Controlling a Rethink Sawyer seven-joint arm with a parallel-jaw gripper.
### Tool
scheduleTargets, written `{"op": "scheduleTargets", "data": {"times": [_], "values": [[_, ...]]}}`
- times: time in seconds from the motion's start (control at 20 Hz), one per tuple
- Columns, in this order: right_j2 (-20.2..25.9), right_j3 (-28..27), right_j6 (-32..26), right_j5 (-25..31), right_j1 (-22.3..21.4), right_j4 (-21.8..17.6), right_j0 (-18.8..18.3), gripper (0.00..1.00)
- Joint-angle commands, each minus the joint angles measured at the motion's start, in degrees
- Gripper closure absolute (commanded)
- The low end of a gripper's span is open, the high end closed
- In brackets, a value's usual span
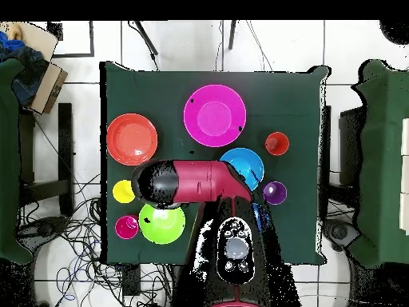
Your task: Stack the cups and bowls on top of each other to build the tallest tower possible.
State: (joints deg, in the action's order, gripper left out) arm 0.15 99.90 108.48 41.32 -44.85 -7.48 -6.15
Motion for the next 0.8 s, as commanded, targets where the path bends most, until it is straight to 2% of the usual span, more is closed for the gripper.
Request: {"op": "scheduleTargets", "data": {"times": [0.05,0.8], "values": [[5.7,-5.1,-4.7,6.6,3.6,-3.8,-0.1,0.00],[5.8,-8.9,-6.0,8.5,5.5,-4.1,-0.6,0.00]]}}
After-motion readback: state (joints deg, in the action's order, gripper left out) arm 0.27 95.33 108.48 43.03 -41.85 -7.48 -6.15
